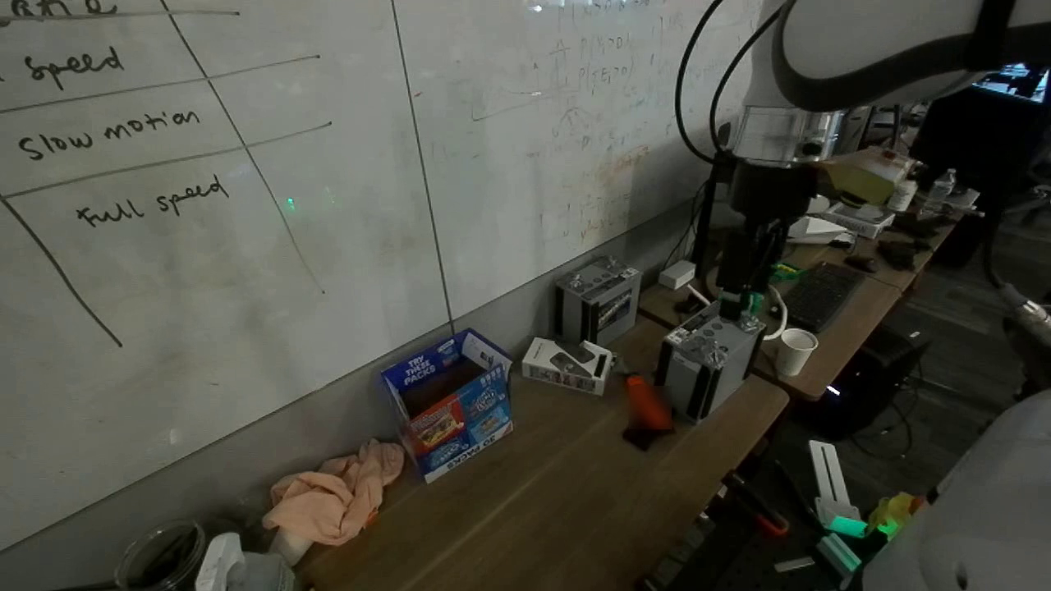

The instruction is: Pick up the ropes and put them in the blue box.

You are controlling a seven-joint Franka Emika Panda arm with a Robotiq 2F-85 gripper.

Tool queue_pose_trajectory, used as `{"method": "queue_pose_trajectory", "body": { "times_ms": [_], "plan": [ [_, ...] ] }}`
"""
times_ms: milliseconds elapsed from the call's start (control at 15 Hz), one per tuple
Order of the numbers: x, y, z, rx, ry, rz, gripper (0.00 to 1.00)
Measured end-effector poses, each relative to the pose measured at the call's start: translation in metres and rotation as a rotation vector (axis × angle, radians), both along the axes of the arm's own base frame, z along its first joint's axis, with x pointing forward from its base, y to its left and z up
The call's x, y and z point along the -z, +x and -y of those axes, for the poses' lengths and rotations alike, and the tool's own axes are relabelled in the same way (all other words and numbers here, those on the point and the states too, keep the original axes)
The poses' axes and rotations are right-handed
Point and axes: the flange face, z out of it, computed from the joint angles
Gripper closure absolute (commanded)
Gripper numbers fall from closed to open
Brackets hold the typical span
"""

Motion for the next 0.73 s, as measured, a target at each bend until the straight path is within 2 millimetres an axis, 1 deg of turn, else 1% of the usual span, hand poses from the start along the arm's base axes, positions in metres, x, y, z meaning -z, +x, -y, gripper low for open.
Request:
{"method": "queue_pose_trajectory", "body": {
  "times_ms": [267,733],
  "plan": [
    [0.0015,-0.0066,-0.0034,0.01,0.02,0.042,0.0],
    [0.0041,-0.0057,-0.0034,0.01,0.02,0.033,0.0]
  ]
}}
